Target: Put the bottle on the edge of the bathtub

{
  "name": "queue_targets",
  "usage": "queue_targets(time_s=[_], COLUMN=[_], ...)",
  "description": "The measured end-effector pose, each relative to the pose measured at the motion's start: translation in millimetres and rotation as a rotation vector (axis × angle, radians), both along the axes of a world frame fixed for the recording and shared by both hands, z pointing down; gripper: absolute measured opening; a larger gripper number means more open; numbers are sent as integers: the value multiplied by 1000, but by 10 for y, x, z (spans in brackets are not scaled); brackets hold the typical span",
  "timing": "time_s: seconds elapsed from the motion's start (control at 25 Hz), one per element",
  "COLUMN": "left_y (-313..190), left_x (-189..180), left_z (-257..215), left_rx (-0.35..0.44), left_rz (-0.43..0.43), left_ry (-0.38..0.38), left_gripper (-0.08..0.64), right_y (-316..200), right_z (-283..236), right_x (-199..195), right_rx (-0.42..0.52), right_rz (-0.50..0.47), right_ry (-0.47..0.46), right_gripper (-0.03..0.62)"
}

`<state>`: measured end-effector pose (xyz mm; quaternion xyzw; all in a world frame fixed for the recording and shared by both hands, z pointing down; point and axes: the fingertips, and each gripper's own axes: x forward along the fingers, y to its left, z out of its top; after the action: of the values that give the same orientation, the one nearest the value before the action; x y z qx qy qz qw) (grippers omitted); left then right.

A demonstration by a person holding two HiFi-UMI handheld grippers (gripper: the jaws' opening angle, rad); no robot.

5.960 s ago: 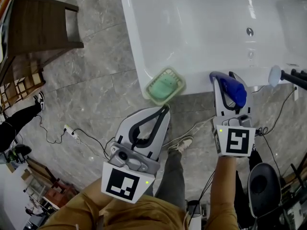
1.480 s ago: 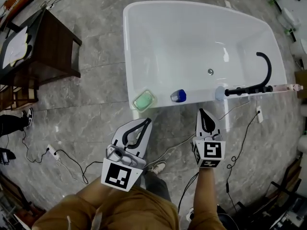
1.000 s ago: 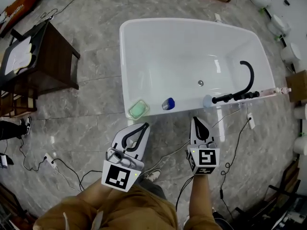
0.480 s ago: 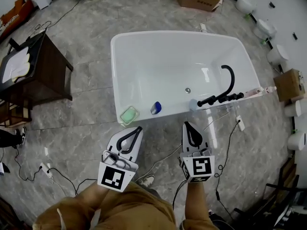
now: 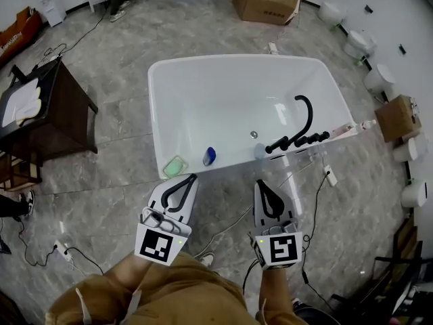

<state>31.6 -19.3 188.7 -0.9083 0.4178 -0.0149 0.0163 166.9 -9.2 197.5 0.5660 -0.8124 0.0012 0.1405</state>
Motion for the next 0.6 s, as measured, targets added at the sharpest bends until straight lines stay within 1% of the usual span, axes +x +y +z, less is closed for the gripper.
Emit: queue_targets(time_s=[0.2,0.4,0.6], left_y=[72,139,130], left_x=[109,243,253], left_z=[-118,-208,-354], left_rx=[21,28,51], left_rz=[14,29,16], left_ry=[-4,-3,-3], left_gripper=[8,6,8], right_y=[141,278,437], right_z=[-202,-434,-573], right_x=[113,317,484], right_rx=[31,66,97], right_rz=[11,40,71], right_ry=[-7,-7,-8], right_gripper=[5,5,5])
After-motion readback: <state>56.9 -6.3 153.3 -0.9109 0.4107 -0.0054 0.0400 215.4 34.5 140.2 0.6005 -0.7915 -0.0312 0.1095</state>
